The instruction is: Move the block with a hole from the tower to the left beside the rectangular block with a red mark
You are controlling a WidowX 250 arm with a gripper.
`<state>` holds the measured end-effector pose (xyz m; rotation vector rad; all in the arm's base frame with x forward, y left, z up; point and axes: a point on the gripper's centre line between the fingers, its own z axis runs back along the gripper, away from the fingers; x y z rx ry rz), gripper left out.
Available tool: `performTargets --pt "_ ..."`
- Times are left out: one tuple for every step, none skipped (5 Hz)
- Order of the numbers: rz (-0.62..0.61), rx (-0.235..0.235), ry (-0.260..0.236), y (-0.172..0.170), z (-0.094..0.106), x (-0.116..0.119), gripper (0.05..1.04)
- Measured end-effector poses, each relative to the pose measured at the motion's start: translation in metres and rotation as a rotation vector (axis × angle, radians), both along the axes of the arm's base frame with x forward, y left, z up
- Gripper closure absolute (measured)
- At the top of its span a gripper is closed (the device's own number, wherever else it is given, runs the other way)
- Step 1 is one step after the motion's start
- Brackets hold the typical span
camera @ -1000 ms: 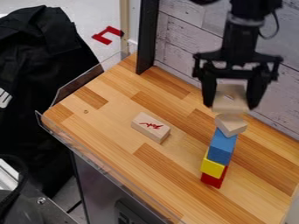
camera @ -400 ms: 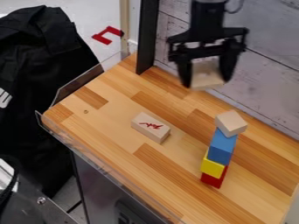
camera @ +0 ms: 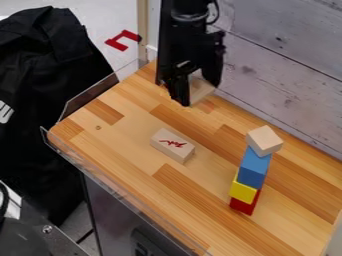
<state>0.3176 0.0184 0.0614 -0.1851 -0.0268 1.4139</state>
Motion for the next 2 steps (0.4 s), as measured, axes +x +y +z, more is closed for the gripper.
performTargets --pt "0.034 0.004 0.072 0.005 -0.026 0.014 0.221" --pt "0.03 0.003 0.095 0.007 -0.037 0.025 0.221"
